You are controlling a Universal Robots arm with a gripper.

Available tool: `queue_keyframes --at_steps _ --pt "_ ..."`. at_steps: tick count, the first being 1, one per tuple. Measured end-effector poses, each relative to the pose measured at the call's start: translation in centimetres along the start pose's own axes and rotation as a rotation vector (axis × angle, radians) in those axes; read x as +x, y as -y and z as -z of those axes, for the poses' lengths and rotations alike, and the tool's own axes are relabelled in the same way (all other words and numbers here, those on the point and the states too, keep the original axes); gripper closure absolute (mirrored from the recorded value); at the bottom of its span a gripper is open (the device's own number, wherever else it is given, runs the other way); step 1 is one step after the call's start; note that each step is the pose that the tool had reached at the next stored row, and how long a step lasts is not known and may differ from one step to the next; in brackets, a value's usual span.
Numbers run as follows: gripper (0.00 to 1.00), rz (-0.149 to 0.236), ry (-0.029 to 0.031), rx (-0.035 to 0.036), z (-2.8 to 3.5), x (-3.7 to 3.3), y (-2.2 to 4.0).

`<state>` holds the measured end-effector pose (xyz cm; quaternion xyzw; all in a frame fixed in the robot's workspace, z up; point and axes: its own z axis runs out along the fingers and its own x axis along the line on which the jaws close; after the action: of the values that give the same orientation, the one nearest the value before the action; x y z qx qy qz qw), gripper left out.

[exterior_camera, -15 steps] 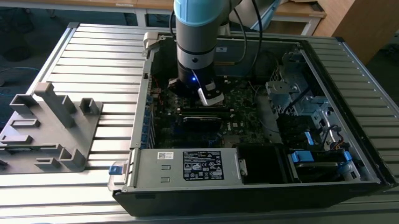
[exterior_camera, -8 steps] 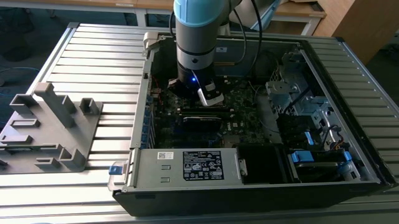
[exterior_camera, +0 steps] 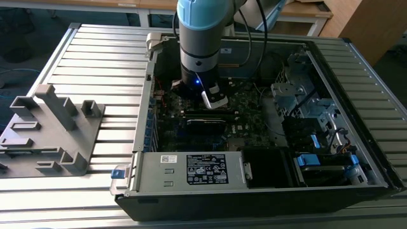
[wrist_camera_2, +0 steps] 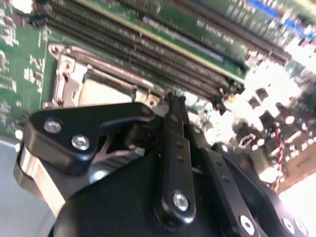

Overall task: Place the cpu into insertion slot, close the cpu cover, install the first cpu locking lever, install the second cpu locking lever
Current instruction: 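Install the second cpu locking lever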

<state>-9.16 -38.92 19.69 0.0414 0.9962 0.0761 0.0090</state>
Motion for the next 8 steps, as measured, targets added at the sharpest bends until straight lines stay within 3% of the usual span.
queue_keyframes --at_steps 8 --pt "0.90 0.000 -0.0007 -0.0051 0.01 0.03 0.14"
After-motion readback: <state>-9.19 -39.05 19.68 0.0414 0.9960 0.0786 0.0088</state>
